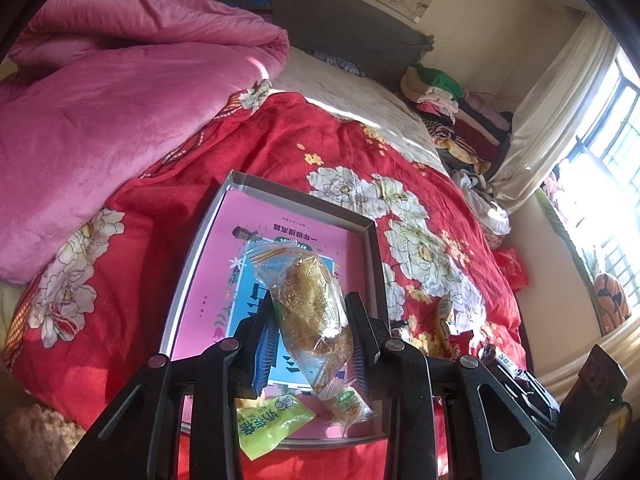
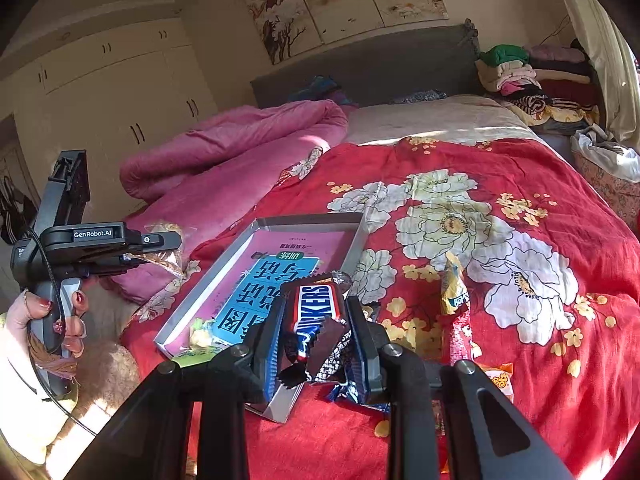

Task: Organize snacks
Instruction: 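Carry the cracker bag and Snickers bar over the tray with both tools, then lower the cracker bag into the tray with the left tool while the right tool lowers the Snickers bar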

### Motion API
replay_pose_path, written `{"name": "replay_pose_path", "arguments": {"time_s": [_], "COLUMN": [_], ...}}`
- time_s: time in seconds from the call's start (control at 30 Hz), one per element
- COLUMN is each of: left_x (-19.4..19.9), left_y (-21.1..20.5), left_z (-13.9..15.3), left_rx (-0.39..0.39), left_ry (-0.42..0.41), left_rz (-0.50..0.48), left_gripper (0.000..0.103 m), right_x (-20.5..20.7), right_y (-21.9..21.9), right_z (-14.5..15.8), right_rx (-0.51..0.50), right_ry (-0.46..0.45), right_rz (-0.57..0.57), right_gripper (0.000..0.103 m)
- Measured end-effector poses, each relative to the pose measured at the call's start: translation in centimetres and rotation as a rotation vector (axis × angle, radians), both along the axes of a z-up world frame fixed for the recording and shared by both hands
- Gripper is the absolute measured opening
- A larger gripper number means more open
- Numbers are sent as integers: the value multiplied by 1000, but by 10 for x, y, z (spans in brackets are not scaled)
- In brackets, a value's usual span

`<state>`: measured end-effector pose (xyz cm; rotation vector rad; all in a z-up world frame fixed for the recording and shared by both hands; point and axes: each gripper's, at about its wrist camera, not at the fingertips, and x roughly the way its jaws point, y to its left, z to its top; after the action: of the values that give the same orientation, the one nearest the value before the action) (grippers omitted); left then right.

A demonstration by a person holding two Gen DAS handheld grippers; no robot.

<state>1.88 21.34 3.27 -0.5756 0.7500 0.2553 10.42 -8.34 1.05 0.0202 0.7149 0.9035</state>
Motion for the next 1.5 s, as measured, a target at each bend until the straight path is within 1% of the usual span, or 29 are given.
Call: {"name": "replay_pose_path", "arguments": {"time_s": [0.37, 0.67, 0.77, 1.1, 1.33, 1.5], "left_x": [-29, -42, -42, -35, -28, -25], "left_y": [25, 31, 28, 9, 2, 2], "left_z": [-15, -43, -50, -64, -75, -80], "left_rx": [12, 43, 77, 140, 152, 149], "left_ry": [55, 160, 197, 245, 280, 285], "left_rz": [39, 30, 18, -36, -64, -69], "left_gripper": [34, 34, 34, 34, 34, 34], "right_x": [-18, -28, -29, -26, -23, -23], "right_y": [32, 52, 55, 57, 63, 68], "right_z": [-7, -16, -20, -29, -34, -38], "right_rx": [-30, -65, -76, -95, -119, -137], "right_ry": [13, 26, 32, 59, 62, 60], "right_rz": [71, 100, 99, 78, 62, 60], "right_gripper": [29, 29, 29, 29, 29, 29]}}
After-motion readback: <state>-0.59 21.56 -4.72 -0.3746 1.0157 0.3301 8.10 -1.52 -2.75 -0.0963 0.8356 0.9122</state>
